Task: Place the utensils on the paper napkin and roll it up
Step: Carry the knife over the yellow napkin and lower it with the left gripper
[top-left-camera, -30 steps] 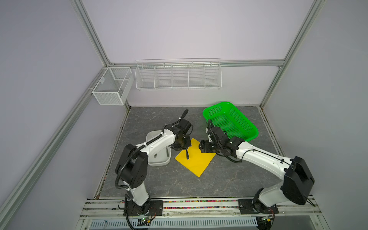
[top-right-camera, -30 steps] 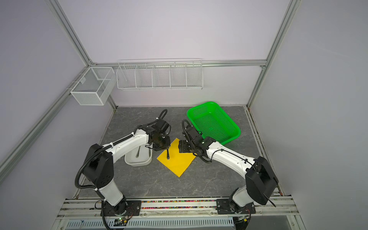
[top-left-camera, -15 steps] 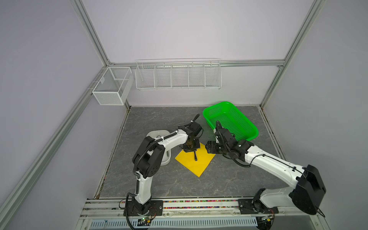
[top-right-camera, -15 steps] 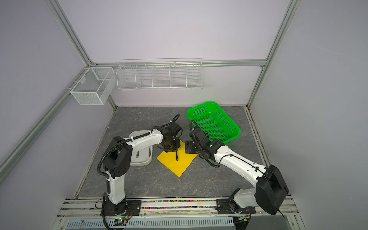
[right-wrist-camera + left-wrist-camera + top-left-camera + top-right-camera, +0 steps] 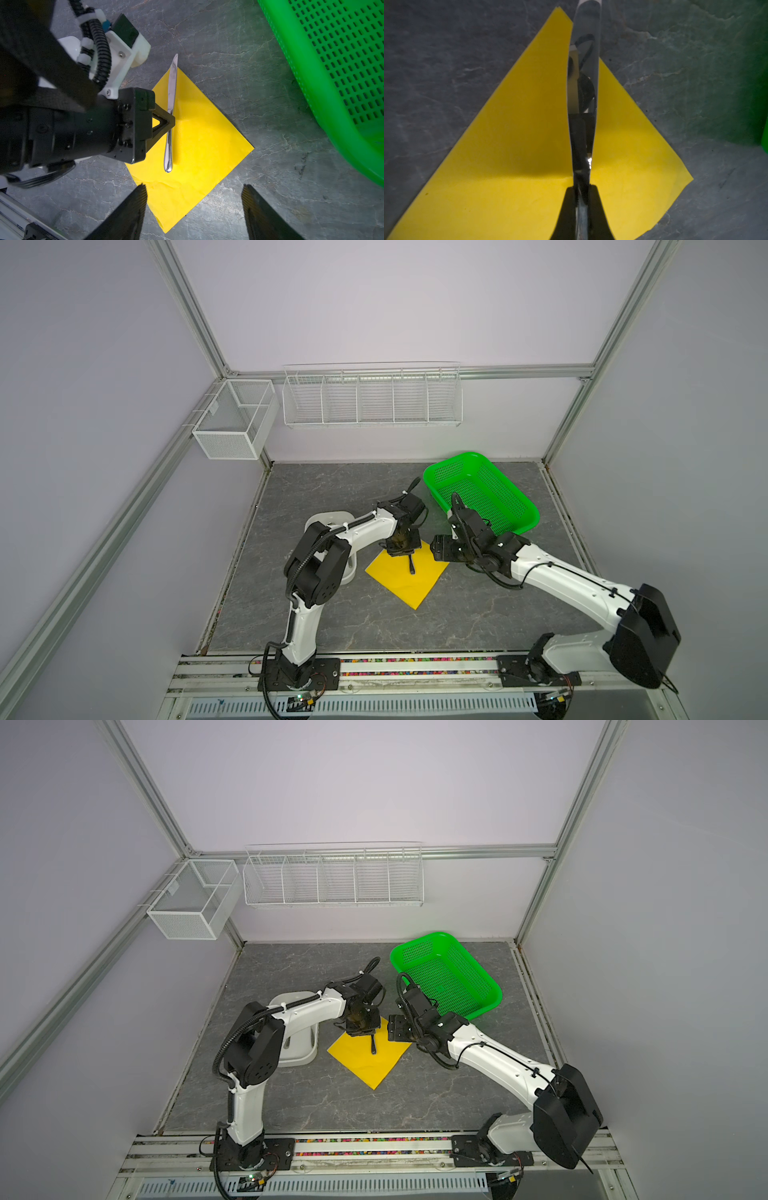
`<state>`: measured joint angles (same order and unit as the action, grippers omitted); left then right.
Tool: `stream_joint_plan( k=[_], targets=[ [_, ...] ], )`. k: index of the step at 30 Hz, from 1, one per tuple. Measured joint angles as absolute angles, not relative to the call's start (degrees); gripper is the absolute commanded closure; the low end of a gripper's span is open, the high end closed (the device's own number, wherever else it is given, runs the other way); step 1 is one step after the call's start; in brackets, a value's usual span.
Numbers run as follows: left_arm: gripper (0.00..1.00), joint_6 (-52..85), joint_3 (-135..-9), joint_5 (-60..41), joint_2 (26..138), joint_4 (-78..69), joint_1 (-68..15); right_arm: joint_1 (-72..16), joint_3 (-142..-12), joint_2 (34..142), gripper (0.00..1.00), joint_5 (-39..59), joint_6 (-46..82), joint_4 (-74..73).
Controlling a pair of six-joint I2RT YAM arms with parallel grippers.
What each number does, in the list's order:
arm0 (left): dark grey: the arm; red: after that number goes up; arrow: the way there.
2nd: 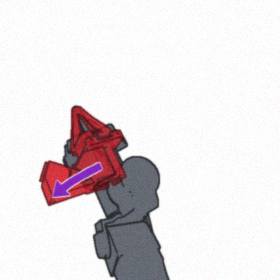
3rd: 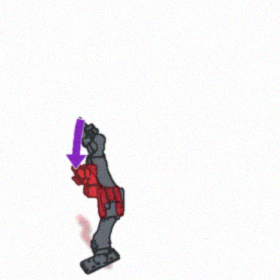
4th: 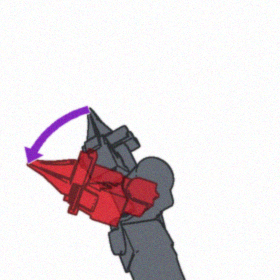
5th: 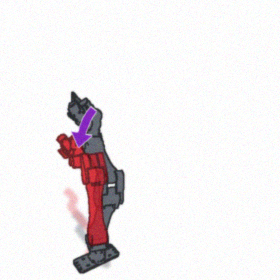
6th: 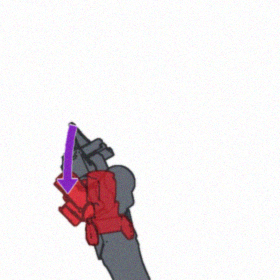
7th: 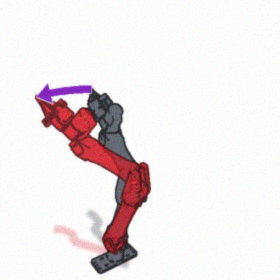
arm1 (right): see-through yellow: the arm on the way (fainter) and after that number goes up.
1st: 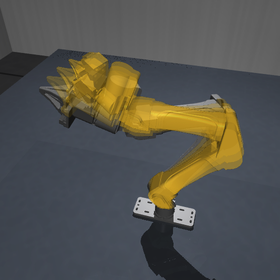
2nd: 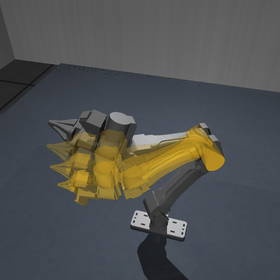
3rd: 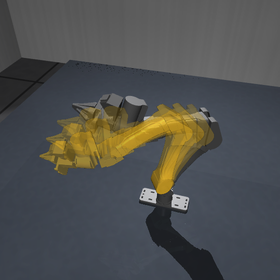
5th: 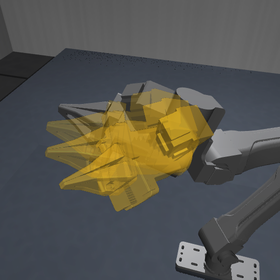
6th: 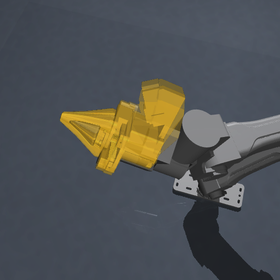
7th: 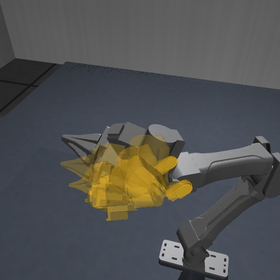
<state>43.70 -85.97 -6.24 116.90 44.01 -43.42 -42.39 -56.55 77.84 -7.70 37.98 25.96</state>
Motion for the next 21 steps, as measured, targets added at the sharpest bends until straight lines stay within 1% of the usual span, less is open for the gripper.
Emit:
stream_joint_plan(
  k=[21],
  targets=[
    [0.98,42.33,-86.8,-5.41,118.52,45.87,-44.34,-42.39,-56.55,77.84,0.25,-7.68,38.17,25.96]
  ],
)
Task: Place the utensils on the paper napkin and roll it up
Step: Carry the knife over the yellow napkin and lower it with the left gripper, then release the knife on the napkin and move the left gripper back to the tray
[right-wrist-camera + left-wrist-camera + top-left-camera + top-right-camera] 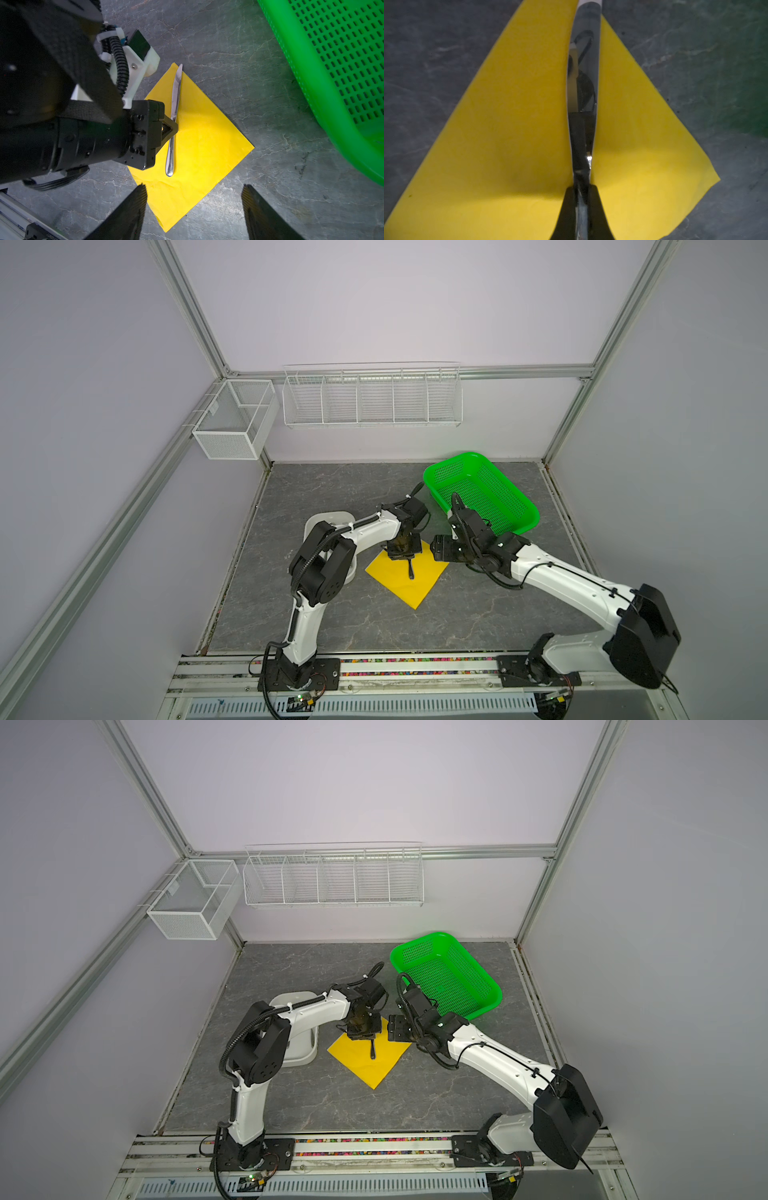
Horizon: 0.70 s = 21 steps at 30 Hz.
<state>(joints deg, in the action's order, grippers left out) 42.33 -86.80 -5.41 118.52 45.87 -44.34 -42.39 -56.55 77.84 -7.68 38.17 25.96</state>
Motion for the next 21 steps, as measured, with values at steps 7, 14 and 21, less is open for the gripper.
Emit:
stream_joint_plan(
  k=[7,14,21],
  targets=[
    [0.98,41.76,-87.61,-4.49,118.52,46.17,-44.31,-42.39,-56.55,77.84,0.24,-7.68,38.17,25.96],
    [0.9,41.47,-87.66,-4.34,118.63,46.41,-44.27,-42.39,-56.55,77.84,0.24,-7.68,38.2,25.96],
    [0.77,41.41,-87.81,-4.34,119.37,46.5,-44.27,-42.39,-56.55,77.84,0.24,-7.68,38.22,25.98]
  ],
)
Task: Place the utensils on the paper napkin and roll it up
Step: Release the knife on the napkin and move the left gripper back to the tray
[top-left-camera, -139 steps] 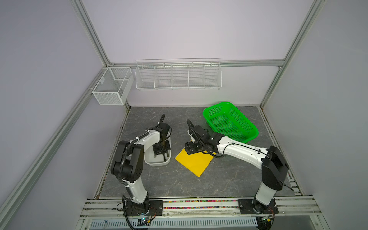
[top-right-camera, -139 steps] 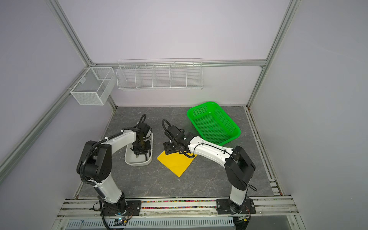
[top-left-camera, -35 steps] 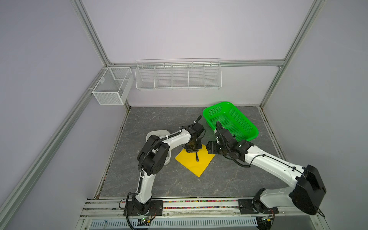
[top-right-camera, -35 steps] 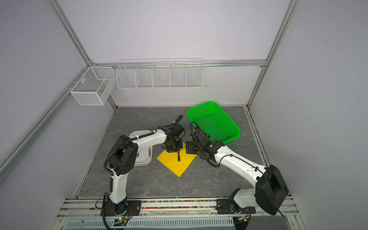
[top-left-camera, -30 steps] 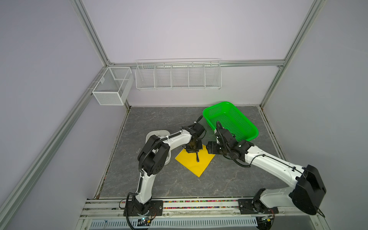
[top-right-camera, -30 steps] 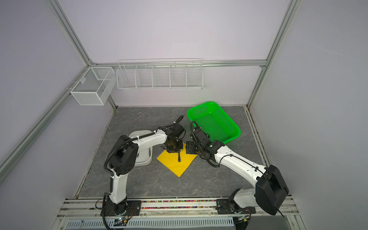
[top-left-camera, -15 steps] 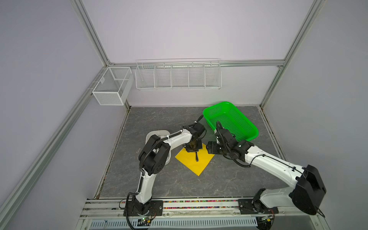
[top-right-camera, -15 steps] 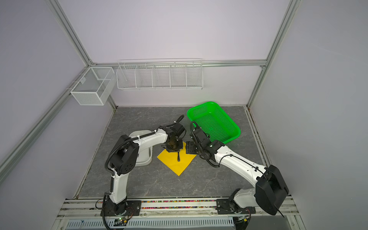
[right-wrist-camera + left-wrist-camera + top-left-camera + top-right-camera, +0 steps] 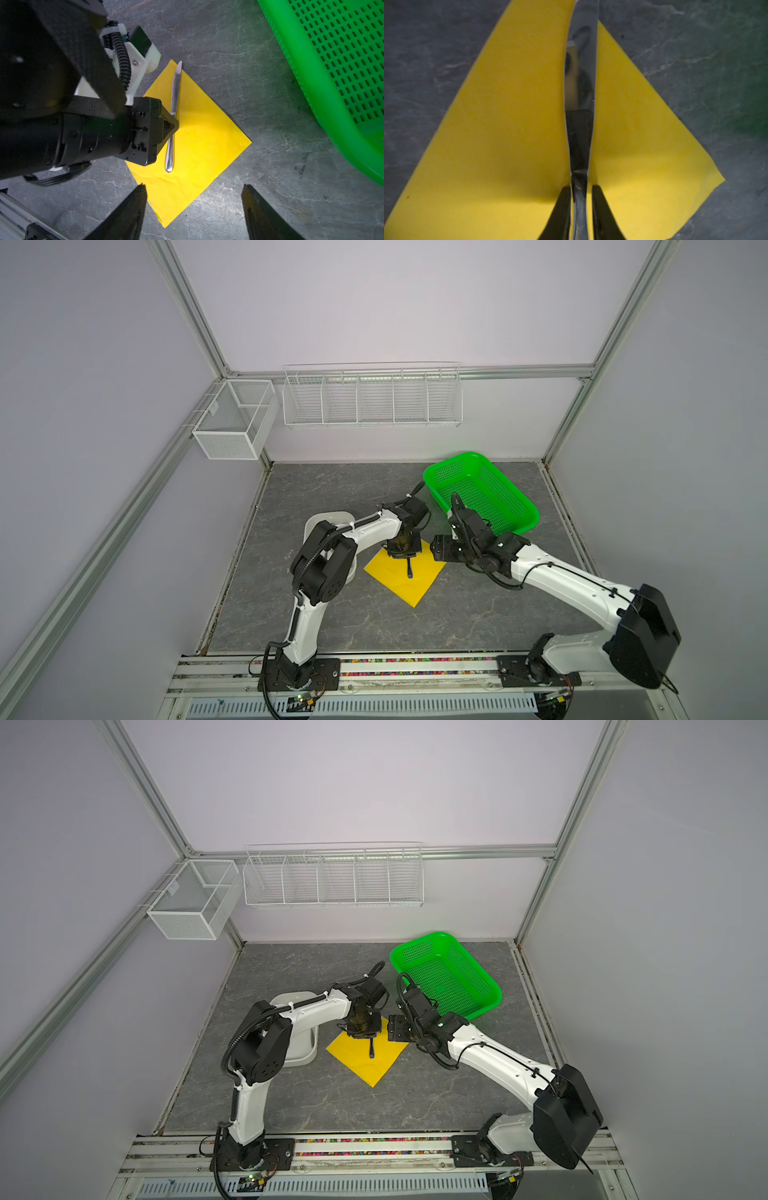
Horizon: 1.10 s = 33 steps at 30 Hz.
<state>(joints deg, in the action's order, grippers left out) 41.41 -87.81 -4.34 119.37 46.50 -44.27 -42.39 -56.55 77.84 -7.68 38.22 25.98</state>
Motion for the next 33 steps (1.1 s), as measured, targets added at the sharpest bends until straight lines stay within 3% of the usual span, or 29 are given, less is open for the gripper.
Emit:
stream_joint_plan(
  k=[2,8,15,23,33],
  targets=[
    [0.72,41.36,-87.99,-4.27,119.37,46.63,-44.27,-42.39,-56.58,77.84,0.24,-7.7,38.22,26.11],
    [0.72,41.36,-88.82,-3.4,118.24,47.13,-44.14,-42.39,-56.58,77.56,0.24,-7.75,38.26,26.76],
    [0.78,41.8,-86.39,-0.75,108.4,46.13,-41.56,-42.39,-56.58,75.37,0.26,-8.14,38.37,27.11],
    [0.79,40.93,-79.92,4.38,96.9,46.76,-32.36,-42.59,-56.82,75.48,0.27,-4.23,36.69,24.03],
    [0.78,32.71,-72.75,4.47,95.09,50.02,-17.06,-48.86,-66.61,85.49,0.27,-0.14,31.66,22.85]
  ],
)
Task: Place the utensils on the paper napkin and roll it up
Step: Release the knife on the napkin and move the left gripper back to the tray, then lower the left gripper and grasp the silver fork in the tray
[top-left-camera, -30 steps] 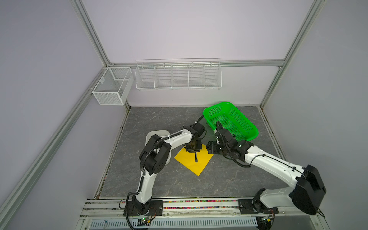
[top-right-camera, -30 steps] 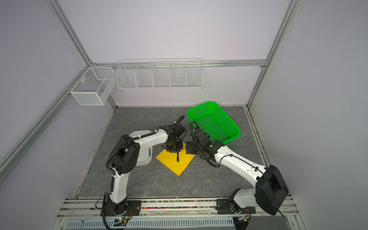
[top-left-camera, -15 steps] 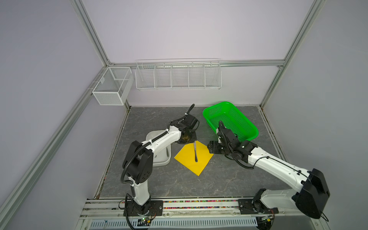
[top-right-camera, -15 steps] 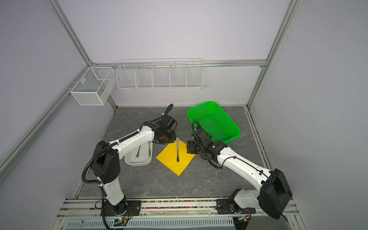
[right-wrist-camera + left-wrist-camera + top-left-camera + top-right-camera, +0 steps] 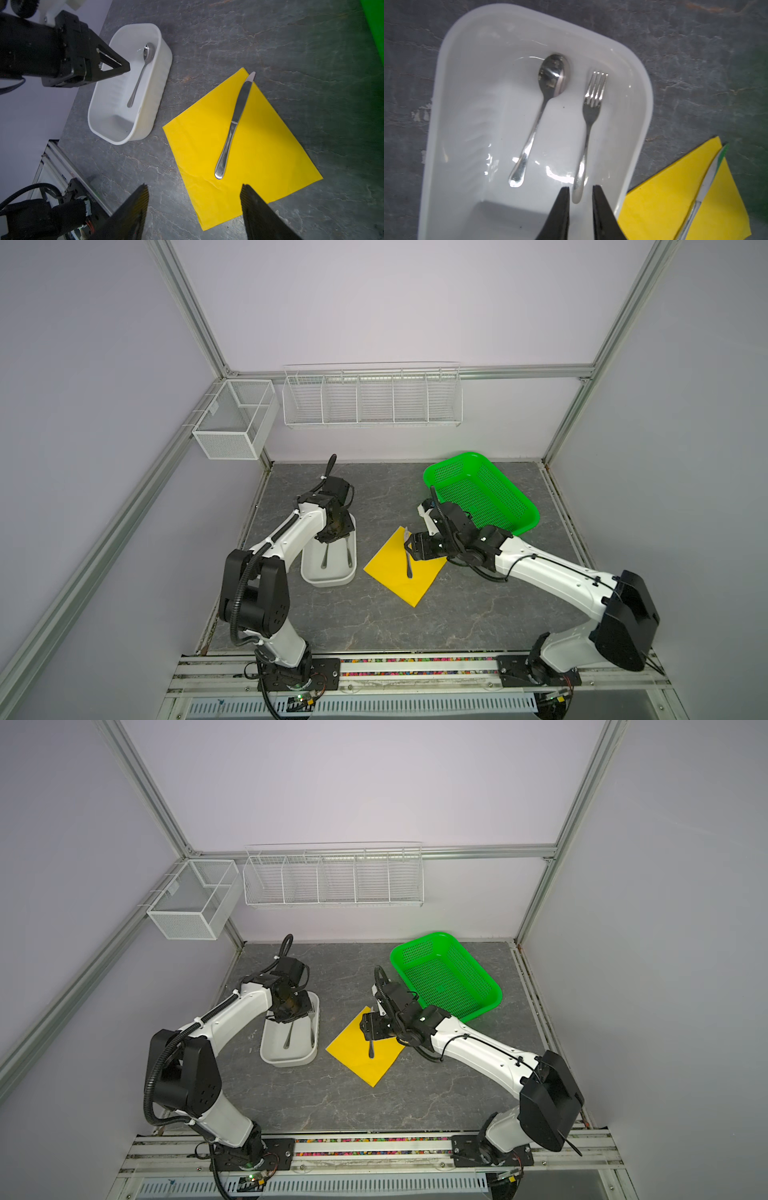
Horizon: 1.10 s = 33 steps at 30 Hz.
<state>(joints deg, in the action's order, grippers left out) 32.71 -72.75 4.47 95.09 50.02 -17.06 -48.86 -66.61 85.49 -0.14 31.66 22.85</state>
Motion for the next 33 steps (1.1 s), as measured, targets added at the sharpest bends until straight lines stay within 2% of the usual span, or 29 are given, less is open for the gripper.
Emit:
stream_joint_plan(
  k=[7,24,30,33],
  targets=[
    [0.77,29.36,-72.58,0.69,99.35,49.25,-15.42,-50.81,-70.37,89.97,0.26,0.08,30.81,23.35],
    [0.76,29.45,-71.88,-3.25,107.07,43.42,-15.44,-50.85,-70.61,90.8,0.25,0.08,30.85,25.02],
    [0.79,28.88,-73.52,-1.43,109.84,44.73,-16.16,-50.85,-70.61,91.59,0.24,0.08,30.87,25.1],
    [0.83,28.32,-74.06,-0.01,110.48,45.41,-16.91,-50.85,-70.63,91.64,0.24,0.05,30.87,25.26]
  ],
)
